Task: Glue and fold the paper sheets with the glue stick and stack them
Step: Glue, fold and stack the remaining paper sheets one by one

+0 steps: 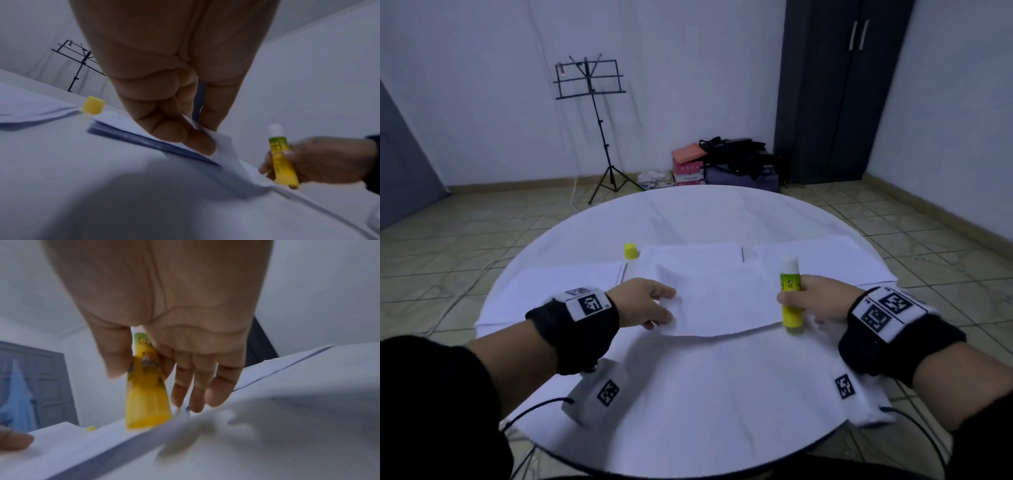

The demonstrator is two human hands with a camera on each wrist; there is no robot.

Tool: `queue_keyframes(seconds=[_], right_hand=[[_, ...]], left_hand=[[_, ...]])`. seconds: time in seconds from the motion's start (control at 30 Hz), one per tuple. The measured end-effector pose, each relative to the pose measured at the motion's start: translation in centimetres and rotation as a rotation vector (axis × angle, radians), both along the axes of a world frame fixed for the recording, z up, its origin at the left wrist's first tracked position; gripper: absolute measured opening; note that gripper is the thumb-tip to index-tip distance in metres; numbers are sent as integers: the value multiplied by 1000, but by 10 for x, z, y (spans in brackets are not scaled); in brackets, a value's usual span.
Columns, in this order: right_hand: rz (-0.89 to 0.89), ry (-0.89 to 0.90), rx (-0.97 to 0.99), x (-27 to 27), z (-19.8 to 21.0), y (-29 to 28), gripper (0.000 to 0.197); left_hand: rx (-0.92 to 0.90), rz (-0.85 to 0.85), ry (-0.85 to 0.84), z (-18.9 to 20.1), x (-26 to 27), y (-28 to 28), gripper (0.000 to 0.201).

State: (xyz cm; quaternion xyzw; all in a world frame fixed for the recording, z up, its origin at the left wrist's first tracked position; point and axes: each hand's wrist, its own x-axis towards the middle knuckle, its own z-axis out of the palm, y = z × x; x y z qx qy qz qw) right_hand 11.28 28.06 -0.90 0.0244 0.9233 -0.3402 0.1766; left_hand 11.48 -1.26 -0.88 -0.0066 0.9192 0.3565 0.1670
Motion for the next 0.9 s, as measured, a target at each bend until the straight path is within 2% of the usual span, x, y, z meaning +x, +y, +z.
queue_keyframes(seconds=[0.13, 0.37, 0.5, 0.63, 0.77, 0.9], right_hand=[[-84, 20, -109, 14, 4, -31, 23], [-243, 128, -10, 22, 21, -66, 35], [-161, 248, 9, 26, 26, -83, 32], [-21, 321, -91, 28, 35, -111, 8], [85, 350, -53, 19, 28, -151, 28], [215, 346, 121, 7, 14, -196, 39]], left_hand=[[-96, -93, -9, -7, 33, -17, 59], [-273, -169, -53, -5, 68, -31, 57], [-463, -235, -5, -6, 74, -35, 67], [-521, -248, -25, -12, 72, -39, 72], [-604, -285, 5, -11, 68, -43, 74], [-657, -366, 2, -9, 65, -44, 63]])
